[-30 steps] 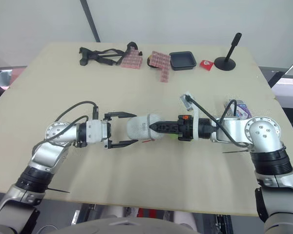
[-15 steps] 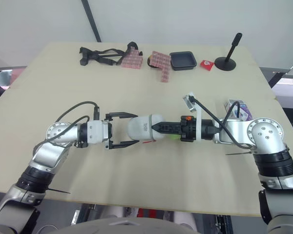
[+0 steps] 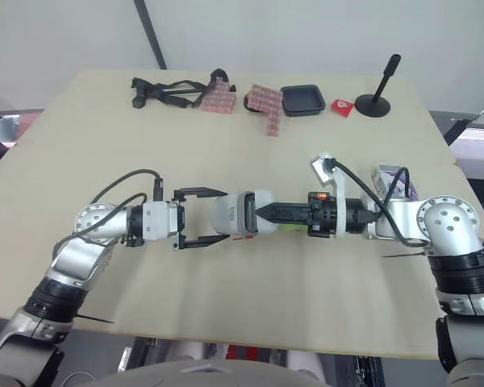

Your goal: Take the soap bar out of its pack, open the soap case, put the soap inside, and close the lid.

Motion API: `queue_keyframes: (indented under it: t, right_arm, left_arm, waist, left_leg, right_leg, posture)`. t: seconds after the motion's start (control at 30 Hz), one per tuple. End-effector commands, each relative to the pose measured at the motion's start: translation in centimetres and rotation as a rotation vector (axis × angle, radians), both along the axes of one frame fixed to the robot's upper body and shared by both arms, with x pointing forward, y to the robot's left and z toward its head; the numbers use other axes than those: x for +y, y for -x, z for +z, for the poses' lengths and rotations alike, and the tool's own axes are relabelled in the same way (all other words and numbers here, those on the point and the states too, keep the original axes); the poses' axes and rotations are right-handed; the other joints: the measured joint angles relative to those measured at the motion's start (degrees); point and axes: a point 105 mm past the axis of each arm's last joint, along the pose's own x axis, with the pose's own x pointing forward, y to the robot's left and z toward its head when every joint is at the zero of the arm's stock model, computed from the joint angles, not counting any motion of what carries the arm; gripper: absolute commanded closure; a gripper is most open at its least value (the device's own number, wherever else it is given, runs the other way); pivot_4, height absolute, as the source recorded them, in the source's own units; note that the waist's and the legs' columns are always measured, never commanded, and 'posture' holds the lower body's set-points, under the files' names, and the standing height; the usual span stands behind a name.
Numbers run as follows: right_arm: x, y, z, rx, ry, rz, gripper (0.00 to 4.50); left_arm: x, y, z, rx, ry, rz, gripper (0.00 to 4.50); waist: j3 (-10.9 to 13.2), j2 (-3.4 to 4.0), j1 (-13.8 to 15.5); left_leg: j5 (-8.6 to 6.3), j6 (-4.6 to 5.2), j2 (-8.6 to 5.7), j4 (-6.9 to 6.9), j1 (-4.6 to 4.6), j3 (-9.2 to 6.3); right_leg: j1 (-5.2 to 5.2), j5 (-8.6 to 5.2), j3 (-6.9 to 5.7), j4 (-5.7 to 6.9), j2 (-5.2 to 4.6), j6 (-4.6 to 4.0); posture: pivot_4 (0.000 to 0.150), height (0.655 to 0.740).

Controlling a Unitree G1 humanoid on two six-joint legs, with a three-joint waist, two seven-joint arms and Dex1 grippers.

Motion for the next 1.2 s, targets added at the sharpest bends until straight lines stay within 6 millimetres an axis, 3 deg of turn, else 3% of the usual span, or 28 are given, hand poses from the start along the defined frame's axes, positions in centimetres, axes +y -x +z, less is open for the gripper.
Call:
queue_keyframes:
  t: [0.03, 0.27, 0.47, 0.63, 0.8, 1.03, 1.2]
  right_arm:
    - [-0.6, 0.3, 0.8, -0.029, -0.019, 0.009, 2.46]
    - [-2.5, -0.5, -0.7, -0.008, 0.111, -0.060, 2.46]
    - [-7.1, -2.3, -0.3, -0.055, 0.259, -0.203, 2.46]
    - [-10.9, -3.4, 0.3, -0.168, 0.504, -0.260, 2.46]
    - [-13.7, -3.8, -1.5, -0.276, 0.810, -0.220, 2.46]
    - [-15.0, -4.8, -4.3, -0.342, 0.999, -0.176, 2.46]
    - [-15.0, -5.6, -5.2, -0.365, 1.028, -0.160, 2.46]
  left_arm:
    - [0.2, 0.1, 0.5, -0.011, 0.017, 0.008, 1.05]
    - [0.2, 0.1, 0.4, 0.008, 0.019, 0.005, 1.05]
    - [0.5, 0.2, 0.0, 0.053, 0.010, 0.012, 1.05]
    - [1.0, 0.1, -0.5, 0.094, -0.014, 0.016, 1.05]
    - [1.2, 0.3, -1.1, 0.134, -0.054, -0.002, 1.05]
    - [1.7, 0.0, -1.3, 0.159, -0.091, -0.003, 1.05]
    - [2.1, -0.1, -1.3, 0.158, -0.102, 0.006, 1.05]
  waist:
    - [0.00, 0.00, 0.08]
    - [0.00, 0.00, 0.17]
    - [0.00, 0.00, 0.22]
    - [0.00, -0.01, 0.17]
    - [0.00, -0.05, 0.12]
    - [0.00, -0.04, 0.04]
    - [0.00, -0.04, -0.02]
  left_leg:
    - [0.00, 0.00, 0.00, 0.00, 0.00, 0.00]
    - [0.00, 0.00, 0.00, -0.01, 0.01, 0.00]
    - [0.00, 0.00, 0.00, -0.04, -0.01, 0.00]
    - [0.00, -0.01, 0.01, -0.07, 0.00, 0.00]
    - [-0.03, -0.05, 0.09, -0.08, 0.03, 0.00]
    - [-0.03, -0.05, 0.09, -0.08, 0.04, 0.00]
    - [-0.03, -0.05, 0.10, -0.07, 0.05, 0.00]
  right_leg:
    - [0.00, 0.00, 0.00, 0.00, 0.00, 0.00]
    - [0.01, 0.00, 0.02, -0.03, 0.03, 0.00]
    - [0.03, 0.00, 0.06, -0.09, 0.08, 0.00]
    - [0.03, 0.00, 0.10, -0.13, 0.24, 0.01]
    - [0.11, 0.01, 0.15, -0.20, 0.31, 0.01]
    - [0.11, 0.01, 0.26, -0.16, 0.38, 0.01]
    - [0.11, 0.01, 0.34, -0.10, 0.39, 0.01]
  posture:
    - [0.150, 0.7400]
    - [0.150, 0.7400]
    - [0.150, 0.7400]
    - [0.150, 0.7400]
    - [0.150, 0.7400]
    - [0.150, 0.7400]
    - [0.150, 0.7400]
